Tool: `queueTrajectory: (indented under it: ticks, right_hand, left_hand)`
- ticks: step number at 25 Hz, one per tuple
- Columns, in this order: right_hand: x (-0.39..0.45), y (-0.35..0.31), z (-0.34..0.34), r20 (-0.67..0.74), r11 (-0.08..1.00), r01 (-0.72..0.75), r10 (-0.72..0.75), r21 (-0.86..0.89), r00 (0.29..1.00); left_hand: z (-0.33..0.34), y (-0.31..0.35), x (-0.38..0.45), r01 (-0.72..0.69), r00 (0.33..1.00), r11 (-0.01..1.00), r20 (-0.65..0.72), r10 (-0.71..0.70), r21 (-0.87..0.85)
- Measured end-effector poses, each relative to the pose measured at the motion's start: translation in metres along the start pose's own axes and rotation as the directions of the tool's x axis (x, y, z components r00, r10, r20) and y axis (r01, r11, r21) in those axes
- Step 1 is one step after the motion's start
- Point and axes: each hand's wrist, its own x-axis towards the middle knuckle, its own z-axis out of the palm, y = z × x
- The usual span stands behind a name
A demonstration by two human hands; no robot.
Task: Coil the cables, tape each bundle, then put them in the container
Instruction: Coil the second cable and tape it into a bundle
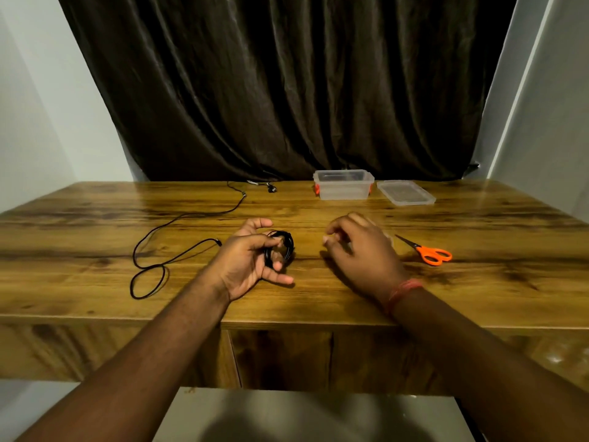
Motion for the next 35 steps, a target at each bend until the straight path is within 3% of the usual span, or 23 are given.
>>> queueTrajectory:
  ticks: [3, 7, 12, 19, 22, 27, 35]
  right_hand:
    - [0.000, -0.032, 0.024, 0.063, 0.907, -0.038, 0.013, 0.420, 0.998]
    - [0.008, -0.039, 0.040, 0.158, 0.749, -0.145, 0.055, 0.647, 0.986]
    - [0.008, -0.036, 0.042, 0.224, 0.691, -0.190, 0.042, 0.697, 0.974]
    - [0.007, -0.038, 0.036, 0.188, 0.700, -0.192, 0.084, 0.687, 0.979]
    - [0.007, -0.038, 0.035, 0.220, 0.607, -0.242, 0.113, 0.757, 0.969]
    - [0.006, -0.035, 0.029, 0.348, 0.289, -0.372, 0.132, 0.882, 0.928]
    - [0.008, -0.033, 0.026, 0.363, 0.211, -0.389, 0.154, 0.897, 0.919]
  left_hand:
    - [-0.001, -0.002, 0.002, -0.023, 0.999, 1.000, 0.025, 0.023, 0.009]
    - [-0.002, -0.002, 0.002, -0.074, 0.997, 0.997, 0.011, 0.074, -0.005]
    - [-0.001, -0.002, 0.002, -0.113, 0.994, 0.993, 0.001, 0.113, -0.039]
    - [-0.003, -0.002, 0.002, -0.128, 0.991, 0.990, 0.038, 0.131, -0.065]
    - [-0.004, -0.003, 0.001, -0.131, 0.990, 0.991, 0.047, 0.132, -0.031]
    - [-0.004, -0.002, 0.002, -0.159, 0.986, 0.986, 0.034, 0.161, -0.047]
    - [-0.004, -0.003, 0.003, -0.176, 0.984, 0.984, 0.026, 0.175, 0.009]
